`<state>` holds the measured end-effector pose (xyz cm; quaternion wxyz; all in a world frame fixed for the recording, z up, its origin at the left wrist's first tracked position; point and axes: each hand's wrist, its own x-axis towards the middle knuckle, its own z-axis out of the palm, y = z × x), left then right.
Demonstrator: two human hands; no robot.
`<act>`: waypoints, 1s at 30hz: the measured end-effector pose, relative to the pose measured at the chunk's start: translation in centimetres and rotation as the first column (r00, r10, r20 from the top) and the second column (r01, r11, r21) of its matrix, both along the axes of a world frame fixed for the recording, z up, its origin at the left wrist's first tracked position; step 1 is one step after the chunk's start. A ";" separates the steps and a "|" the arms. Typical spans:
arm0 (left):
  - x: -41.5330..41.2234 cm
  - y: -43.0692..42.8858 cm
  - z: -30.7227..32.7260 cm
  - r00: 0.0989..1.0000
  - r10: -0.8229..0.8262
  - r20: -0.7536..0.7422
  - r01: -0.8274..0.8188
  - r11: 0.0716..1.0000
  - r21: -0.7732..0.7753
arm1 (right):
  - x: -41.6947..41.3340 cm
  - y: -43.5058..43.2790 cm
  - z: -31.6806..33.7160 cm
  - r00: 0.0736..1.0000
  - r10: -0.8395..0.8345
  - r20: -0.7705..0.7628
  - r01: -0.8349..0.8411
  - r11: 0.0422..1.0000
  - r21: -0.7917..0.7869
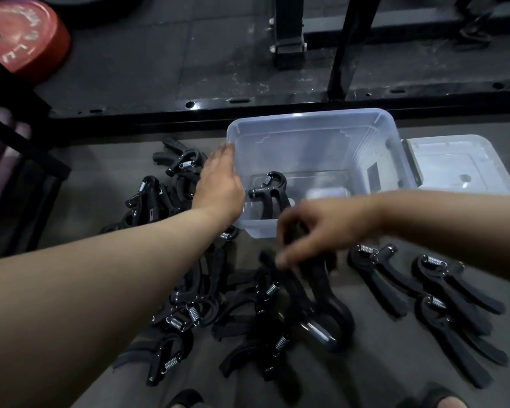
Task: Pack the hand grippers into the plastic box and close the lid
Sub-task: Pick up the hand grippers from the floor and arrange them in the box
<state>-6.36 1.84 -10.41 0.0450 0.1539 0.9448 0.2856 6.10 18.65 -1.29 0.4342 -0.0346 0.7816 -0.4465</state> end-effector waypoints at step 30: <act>0.6 0.0 0.4 1.000 0.017 0.010 -0.017 1.000 0.004 | -7.6 6.5 -8.6 -0.085 -0.881 0.465 0.988 -0.135 -0.076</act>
